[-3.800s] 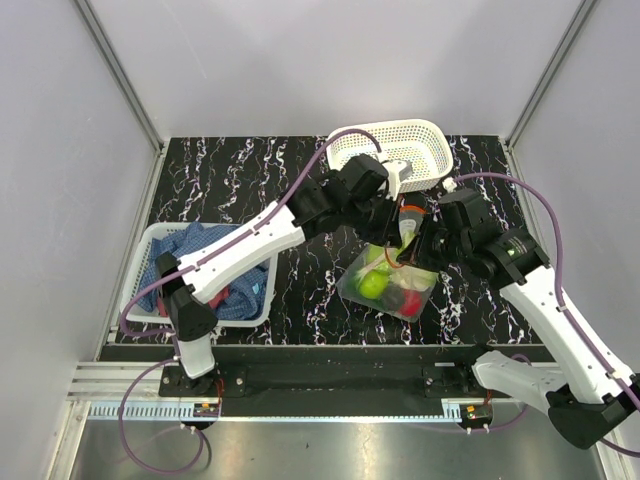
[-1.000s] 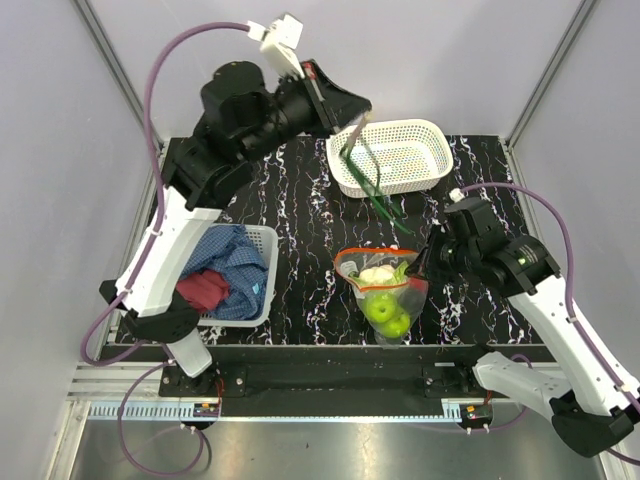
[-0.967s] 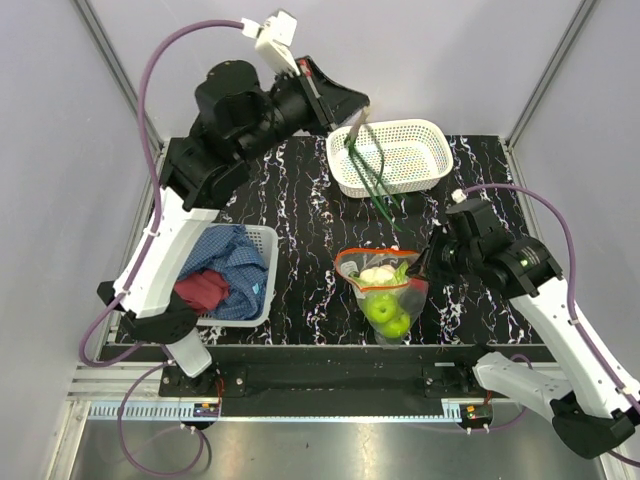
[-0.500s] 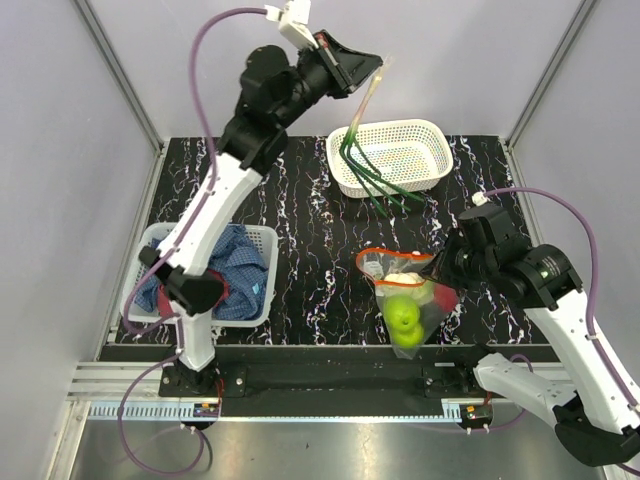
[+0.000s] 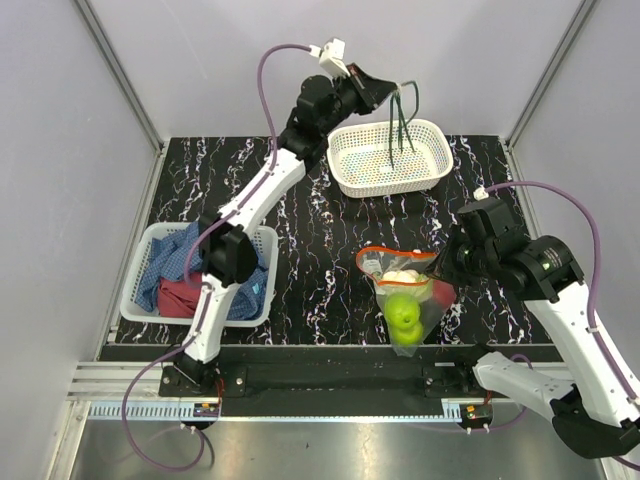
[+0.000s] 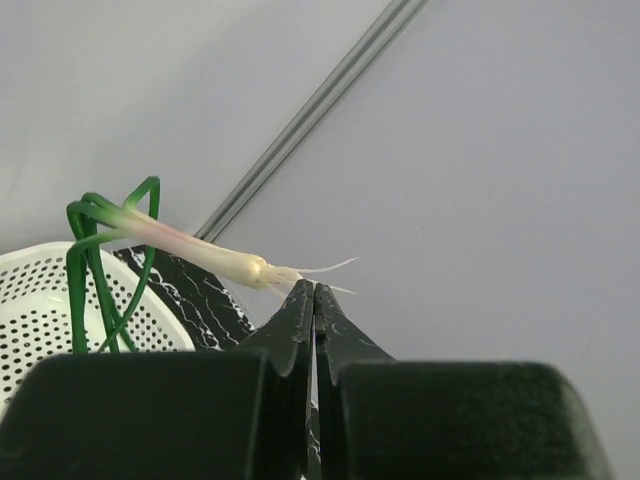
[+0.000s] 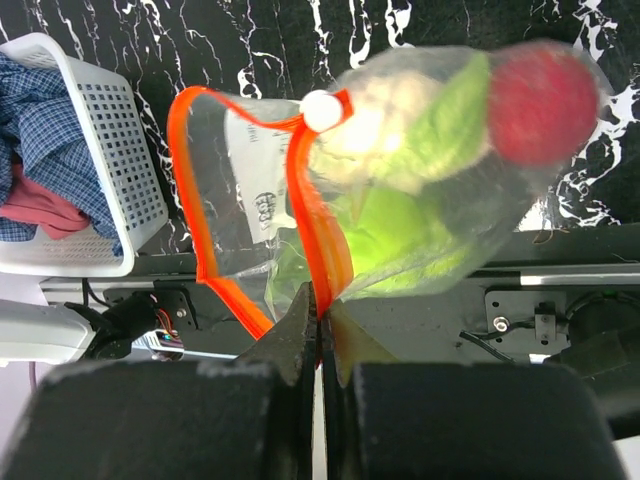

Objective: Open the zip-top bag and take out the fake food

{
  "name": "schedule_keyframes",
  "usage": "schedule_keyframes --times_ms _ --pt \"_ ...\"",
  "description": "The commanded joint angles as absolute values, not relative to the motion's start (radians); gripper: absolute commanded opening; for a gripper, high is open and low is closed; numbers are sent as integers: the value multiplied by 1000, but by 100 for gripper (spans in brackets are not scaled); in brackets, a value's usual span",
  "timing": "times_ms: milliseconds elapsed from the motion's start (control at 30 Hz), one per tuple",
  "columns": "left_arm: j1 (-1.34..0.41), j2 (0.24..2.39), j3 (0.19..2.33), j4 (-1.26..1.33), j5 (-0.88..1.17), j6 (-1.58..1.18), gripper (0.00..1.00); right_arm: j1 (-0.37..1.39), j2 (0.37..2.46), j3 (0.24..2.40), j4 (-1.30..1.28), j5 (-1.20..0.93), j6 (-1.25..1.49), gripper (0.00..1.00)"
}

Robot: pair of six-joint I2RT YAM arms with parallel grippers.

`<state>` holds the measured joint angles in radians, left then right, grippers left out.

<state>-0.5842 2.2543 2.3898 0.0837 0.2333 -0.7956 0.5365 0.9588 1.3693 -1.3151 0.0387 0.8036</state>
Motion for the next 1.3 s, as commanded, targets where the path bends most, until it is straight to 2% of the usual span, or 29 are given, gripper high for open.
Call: schedule_keyframes --times_ms 0,233,433,500,533,567,633,667,700,733,1033,1200,1267 --pt "-535 2414 2410 256 206 -885 0 540 966 1436 -1322 92 796 0" --pt "-443 2631 2392 282 253 -1020 0 540 999 1410 -1307 106 818 0" --pt "-407 2602 2322 215 279 -956 0 537 1017 1364 -1247 91 827 0" --pt "-394 2599 2310 201 302 -960 7 538 1035 1355 -1227 86 824 0" --pt "-387 2594 2304 190 311 -954 18 538 1043 1353 -1221 86 822 0" --pt "-385 2571 2292 181 324 -944 25 538 1052 1353 -1218 86 821 0" --pt "-388 2534 2246 154 321 -904 50 538 1078 1354 -1206 86 819 0" --pt "-388 2495 2229 137 327 -888 53 538 1086 1356 -1200 80 815 0" --pt "-393 2473 2211 118 330 -875 68 538 1101 1358 -1198 77 808 0" --pt "-394 2455 2207 95 330 -844 97 537 1107 1359 -1200 75 805 0" --pt "-445 2200 2083 -69 451 -773 98 537 1132 1385 -1239 60 678 0" --pt "-546 1967 1919 -201 424 -631 91 535 1121 1393 -1258 12 583 0" --pt "-584 1814 1789 -251 390 -600 89 534 1124 1391 -1250 -29 531 0"
